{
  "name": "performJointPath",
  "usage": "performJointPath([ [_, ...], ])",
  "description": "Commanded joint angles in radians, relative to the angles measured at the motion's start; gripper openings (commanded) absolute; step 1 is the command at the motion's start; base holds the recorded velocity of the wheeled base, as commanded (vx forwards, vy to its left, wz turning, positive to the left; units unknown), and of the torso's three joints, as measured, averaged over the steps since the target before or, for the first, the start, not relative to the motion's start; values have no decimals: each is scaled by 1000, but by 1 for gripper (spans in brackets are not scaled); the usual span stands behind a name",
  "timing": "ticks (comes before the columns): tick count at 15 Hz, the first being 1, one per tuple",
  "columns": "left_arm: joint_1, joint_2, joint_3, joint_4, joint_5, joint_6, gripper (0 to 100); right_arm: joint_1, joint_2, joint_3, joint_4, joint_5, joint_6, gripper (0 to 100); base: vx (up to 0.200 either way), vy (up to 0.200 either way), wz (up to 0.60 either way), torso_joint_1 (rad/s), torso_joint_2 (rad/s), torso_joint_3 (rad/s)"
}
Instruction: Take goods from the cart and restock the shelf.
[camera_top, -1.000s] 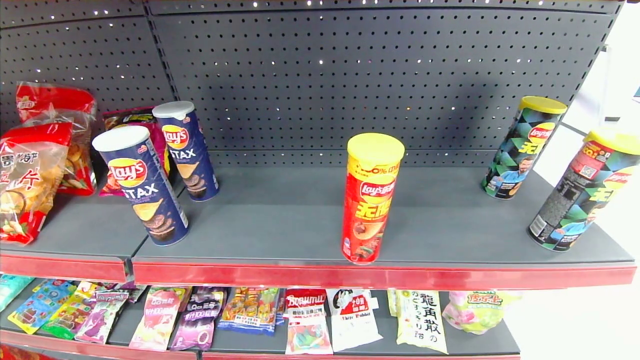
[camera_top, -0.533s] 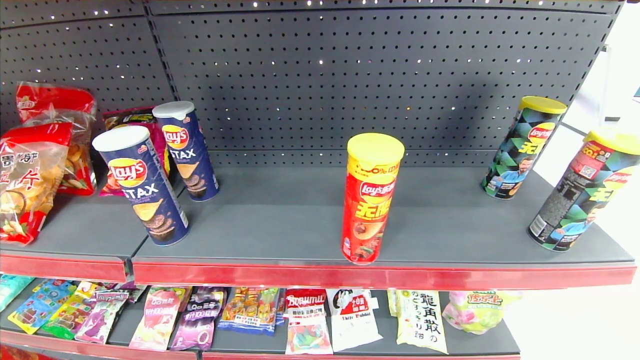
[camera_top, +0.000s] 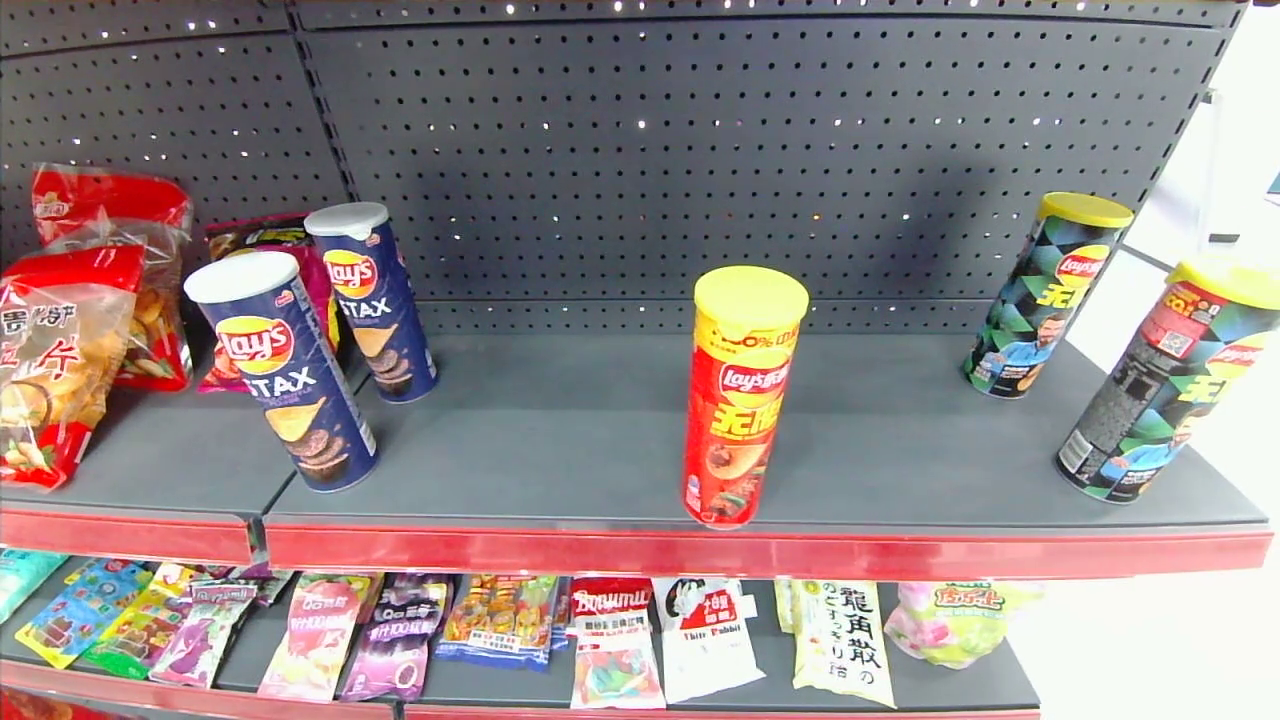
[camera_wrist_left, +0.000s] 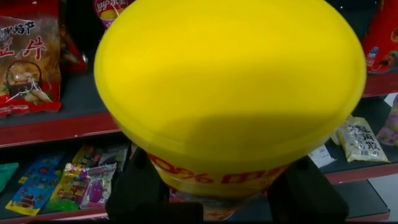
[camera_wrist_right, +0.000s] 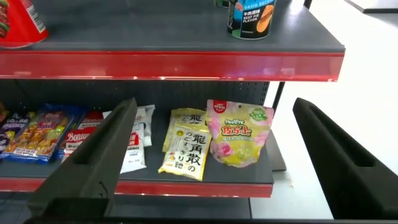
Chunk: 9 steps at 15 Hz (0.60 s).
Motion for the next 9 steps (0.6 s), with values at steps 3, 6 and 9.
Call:
performJointPath([
  [3, 0, 5, -4, -2, 0, -1, 0, 1, 2, 0, 0, 0, 0, 100, 0, 0, -600, 6, 2, 2],
  [6, 0, 9, -3, -25, 0, -1, 0, 1, 2, 0, 0, 2, -2, 100, 0, 0, -200, 4, 2, 1],
  [9, -3, 38, -26, -35, -2, -1, 0, 1, 2, 0, 0, 2, 0, 100, 0, 0, 0, 0, 0, 0],
])
